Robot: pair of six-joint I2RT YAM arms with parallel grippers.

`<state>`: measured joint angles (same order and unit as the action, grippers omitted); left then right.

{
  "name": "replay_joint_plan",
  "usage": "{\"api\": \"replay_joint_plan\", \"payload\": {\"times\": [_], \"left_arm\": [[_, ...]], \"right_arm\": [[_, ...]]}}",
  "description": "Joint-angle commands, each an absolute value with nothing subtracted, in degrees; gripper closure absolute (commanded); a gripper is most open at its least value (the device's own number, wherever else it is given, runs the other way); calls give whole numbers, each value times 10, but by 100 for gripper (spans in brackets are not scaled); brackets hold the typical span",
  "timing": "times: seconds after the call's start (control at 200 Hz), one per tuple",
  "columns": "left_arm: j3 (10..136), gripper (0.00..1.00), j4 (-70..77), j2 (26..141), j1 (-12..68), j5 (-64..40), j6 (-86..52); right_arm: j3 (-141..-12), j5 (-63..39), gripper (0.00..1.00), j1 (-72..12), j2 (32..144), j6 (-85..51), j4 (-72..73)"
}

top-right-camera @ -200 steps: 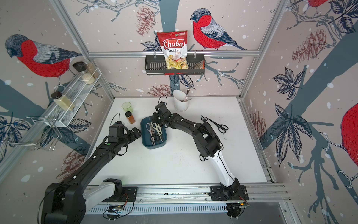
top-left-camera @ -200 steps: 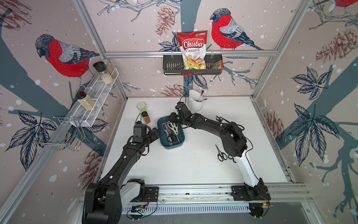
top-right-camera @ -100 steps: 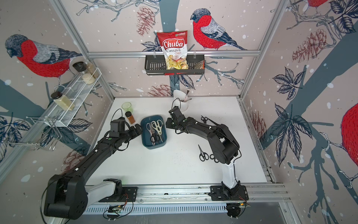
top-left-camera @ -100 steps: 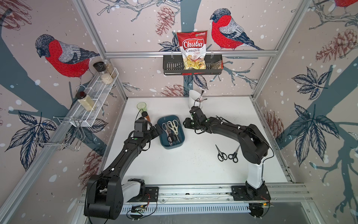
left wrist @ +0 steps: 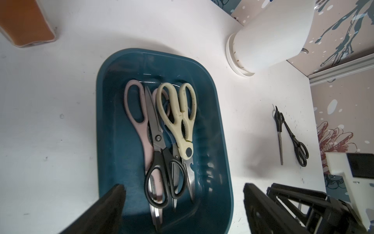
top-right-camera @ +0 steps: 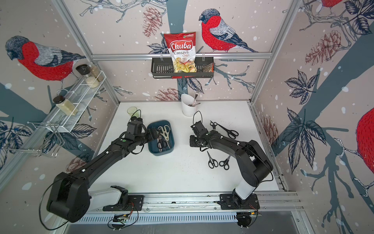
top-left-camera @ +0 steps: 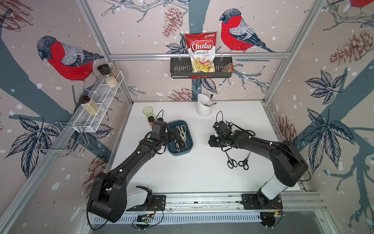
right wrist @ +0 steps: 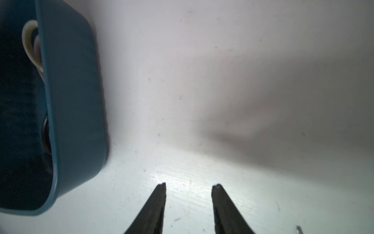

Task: Put the scissors into the storage box
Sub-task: Pick up the scissors from the center of the board.

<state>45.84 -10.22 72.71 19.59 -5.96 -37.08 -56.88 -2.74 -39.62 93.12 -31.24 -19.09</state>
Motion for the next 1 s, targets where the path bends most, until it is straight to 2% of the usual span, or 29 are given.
{"api": "replay_joint_plan", "payload": {"times": [0.0,0.255,0.5,0.995], "left_arm": [[473,5,-104,741,215,-38,-369],[486,5,-94,772,251,-23,-382],[498,5,-96,791,272,-15,-383],[500,5,-101,798,282,-5,-384]], "right_arm": [[-546,-14,57,-395,903,-292,-267],[-472,-2,61,-395,817,-307,-359],[-422,-11,64,-399,771,-340,-373],[-412,6,72,-404,796,-330,-365]]}}
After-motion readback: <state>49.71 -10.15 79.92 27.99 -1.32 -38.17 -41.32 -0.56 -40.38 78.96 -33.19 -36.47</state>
